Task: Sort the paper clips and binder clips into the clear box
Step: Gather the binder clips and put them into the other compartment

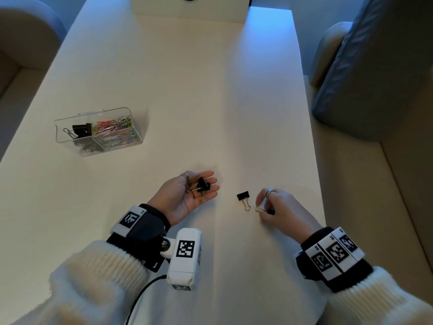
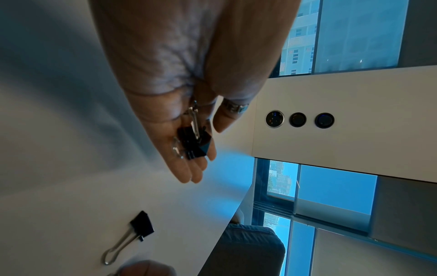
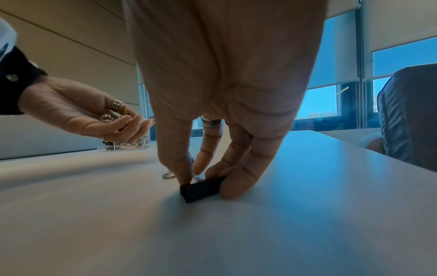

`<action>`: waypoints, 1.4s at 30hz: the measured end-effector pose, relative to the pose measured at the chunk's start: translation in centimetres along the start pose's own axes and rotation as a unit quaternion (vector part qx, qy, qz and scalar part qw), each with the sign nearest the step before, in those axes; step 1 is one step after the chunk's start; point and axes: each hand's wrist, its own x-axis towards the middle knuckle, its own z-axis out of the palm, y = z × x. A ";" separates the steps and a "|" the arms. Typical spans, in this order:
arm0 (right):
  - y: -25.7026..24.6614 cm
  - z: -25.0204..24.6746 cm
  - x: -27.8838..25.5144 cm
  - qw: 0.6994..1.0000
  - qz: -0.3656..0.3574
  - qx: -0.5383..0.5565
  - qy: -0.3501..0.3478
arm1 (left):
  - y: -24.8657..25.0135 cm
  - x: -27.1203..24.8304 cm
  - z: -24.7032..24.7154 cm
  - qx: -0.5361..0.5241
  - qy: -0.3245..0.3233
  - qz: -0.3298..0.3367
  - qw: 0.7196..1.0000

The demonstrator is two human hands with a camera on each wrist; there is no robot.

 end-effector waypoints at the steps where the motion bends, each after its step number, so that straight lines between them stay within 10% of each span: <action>1: -0.1 0.1 0.0 1.000 0.000 0.004 0.001 | 0.0 0.0 -0.1 -0.001 0.000 0.000 1.000; 15: -2.4 0.3 -0.6 0.994 0.010 0.078 0.070 | -0.9 -0.4 -1.3 -0.005 -0.001 -0.039 0.999; 25: -10.0 0.0 -0.7 0.953 -0.214 0.162 0.139 | -1.4 -0.7 0.0 -0.020 -0.063 -0.102 0.993; 30: -6.1 -0.7 0.7 0.954 -0.108 0.153 0.236 | -0.7 -0.9 -0.5 -0.001 -0.057 -0.093 0.994; 34: -2.7 1.1 1.6 0.996 0.035 0.029 0.070 | -0.4 -0.8 -1.2 -0.009 -0.052 -0.086 0.995; 42: -3.3 2.8 2.7 0.993 0.027 0.029 0.109 | 0.0 -0.5 -1.9 -0.020 -0.042 -0.082 0.996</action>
